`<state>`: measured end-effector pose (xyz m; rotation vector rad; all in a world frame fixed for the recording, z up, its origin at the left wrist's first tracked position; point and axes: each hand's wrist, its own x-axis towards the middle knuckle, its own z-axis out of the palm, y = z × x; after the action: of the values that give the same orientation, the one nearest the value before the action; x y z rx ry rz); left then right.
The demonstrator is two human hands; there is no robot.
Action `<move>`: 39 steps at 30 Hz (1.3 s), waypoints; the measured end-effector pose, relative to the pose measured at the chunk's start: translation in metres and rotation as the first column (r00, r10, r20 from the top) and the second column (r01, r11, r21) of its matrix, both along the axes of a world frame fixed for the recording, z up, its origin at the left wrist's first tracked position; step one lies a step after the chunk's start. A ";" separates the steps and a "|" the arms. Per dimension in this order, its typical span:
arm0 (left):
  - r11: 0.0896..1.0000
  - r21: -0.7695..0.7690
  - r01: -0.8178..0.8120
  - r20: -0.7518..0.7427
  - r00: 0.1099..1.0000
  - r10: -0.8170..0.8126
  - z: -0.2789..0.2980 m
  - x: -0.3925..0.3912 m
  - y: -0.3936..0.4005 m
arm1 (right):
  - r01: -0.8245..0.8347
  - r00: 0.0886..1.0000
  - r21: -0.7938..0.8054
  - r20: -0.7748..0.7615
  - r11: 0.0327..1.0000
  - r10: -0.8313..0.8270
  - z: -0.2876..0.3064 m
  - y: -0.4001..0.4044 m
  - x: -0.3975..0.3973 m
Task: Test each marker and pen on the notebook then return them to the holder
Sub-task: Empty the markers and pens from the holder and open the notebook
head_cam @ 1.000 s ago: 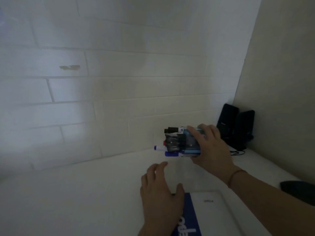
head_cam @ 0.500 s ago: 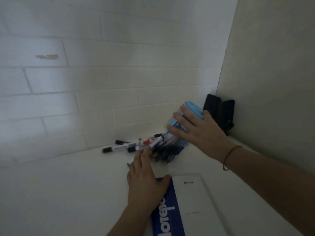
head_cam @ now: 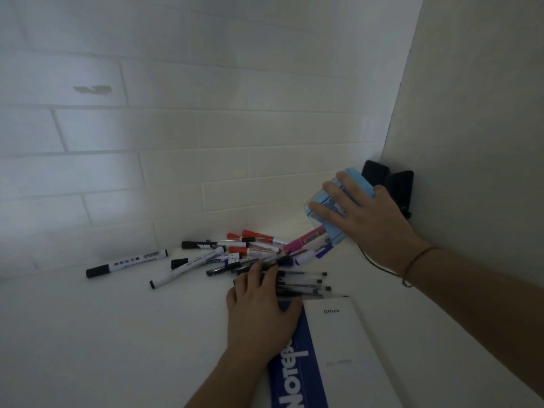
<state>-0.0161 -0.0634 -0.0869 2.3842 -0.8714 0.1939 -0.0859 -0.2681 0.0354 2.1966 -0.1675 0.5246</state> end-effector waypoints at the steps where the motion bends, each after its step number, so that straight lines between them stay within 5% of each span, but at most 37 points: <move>1: 1.000 0.007 0.001 0.005 1.000 -0.001 0.000 0.000 0.000 | -0.003 1.000 0.007 0.014 1.000 0.003 0.000 -0.001 -0.001; 9: 1.000 -0.002 0.003 -0.002 1.000 -0.003 0.003 -0.005 0.001 | -0.016 1.000 0.023 0.026 1.000 0.015 0.001 -0.014 -0.015; 18: 0.989 -0.095 0.110 0.214 0.973 -0.087 0.018 -0.029 -0.022 | -0.013 0.937 0.550 0.298 0.835 -0.182 -0.035 0.005 -0.051; 24: 0.956 0.221 0.192 0.425 0.863 -0.272 0.026 -0.021 -0.058 | -0.046 0.925 0.674 0.307 0.737 -0.223 -0.082 0.028 -0.064; 29: 0.922 0.334 0.193 0.458 0.822 -0.338 0.023 -0.016 -0.063 | -0.035 0.919 0.697 0.304 0.716 -0.251 -0.096 0.018 -0.062; 39: 0.986 0.152 0.069 0.460 0.878 -0.132 0.019 0.008 -0.053 | 0.011 0.927 0.546 0.308 0.838 -0.213 -0.059 0.003 -0.060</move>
<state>-0.0081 -0.1166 -0.0674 2.4433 -1.2598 0.7178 -0.1455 -0.2652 -0.0240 2.5863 -0.7184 0.8956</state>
